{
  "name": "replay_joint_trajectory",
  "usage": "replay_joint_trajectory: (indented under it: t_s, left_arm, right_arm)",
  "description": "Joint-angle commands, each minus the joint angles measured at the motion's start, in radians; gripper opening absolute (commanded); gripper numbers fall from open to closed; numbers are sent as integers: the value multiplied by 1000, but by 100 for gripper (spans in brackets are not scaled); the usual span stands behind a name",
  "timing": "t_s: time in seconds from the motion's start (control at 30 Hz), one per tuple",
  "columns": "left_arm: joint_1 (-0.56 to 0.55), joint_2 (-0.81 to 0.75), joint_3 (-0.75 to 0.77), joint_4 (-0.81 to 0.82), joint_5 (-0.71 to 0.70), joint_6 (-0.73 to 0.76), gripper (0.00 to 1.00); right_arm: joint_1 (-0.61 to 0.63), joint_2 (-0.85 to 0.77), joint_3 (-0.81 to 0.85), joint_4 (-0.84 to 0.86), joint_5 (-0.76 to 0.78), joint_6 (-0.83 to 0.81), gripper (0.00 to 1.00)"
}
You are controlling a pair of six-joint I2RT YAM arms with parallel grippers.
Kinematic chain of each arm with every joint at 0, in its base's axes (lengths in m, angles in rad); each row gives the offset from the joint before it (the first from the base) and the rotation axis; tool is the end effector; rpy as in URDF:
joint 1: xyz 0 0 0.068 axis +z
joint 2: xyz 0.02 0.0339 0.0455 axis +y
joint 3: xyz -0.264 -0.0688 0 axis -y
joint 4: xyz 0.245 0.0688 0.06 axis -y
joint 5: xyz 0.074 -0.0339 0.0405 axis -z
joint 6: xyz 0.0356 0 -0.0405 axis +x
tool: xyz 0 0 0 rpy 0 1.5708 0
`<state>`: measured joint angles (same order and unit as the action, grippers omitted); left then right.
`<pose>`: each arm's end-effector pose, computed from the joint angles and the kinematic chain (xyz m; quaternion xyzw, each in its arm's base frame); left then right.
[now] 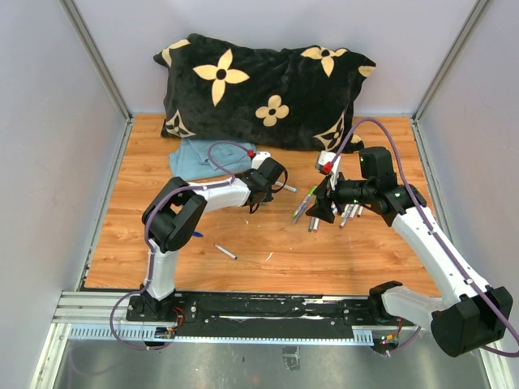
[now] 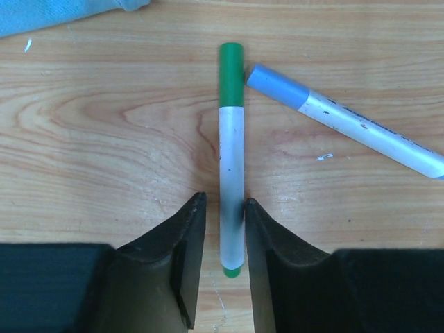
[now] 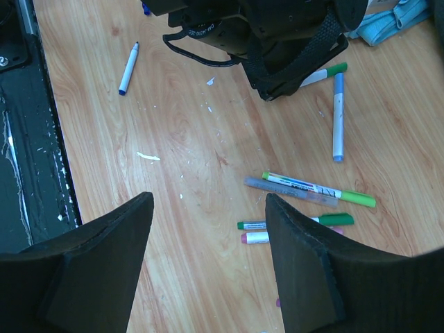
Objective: Open the pen caps
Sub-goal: Pick up the pen from the center of the board.
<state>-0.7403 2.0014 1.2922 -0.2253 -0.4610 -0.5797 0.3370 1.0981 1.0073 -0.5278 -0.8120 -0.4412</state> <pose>0.3194 -0.2703 0.1542 0.0029 0.9274 -0.0153 0.3736 0.2080 0.1003 0.3290 -0.4772 0.6868 0.3286 0.4388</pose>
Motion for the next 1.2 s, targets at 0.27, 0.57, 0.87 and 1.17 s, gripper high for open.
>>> replay_joint_trajectory:
  t_s: [0.27,0.57,0.87,1.17]
  left_arm:
    - [12,-25,-66,-14,20,24,17]
    - [12,-184,-252,35,58,14,1]
    - [-12,-346,-428,93,94,-38,0]
    - [-19,-517,-585,238,191,-116,0]
  right_arm:
    - [-21,1,-8,9,-46,21,67]
    - [-21,23,-26,42,-114,66,66]
    - [-21,52,-84,152,-177,184,65]
    - [-17,149,-297,692,-183,628,62]
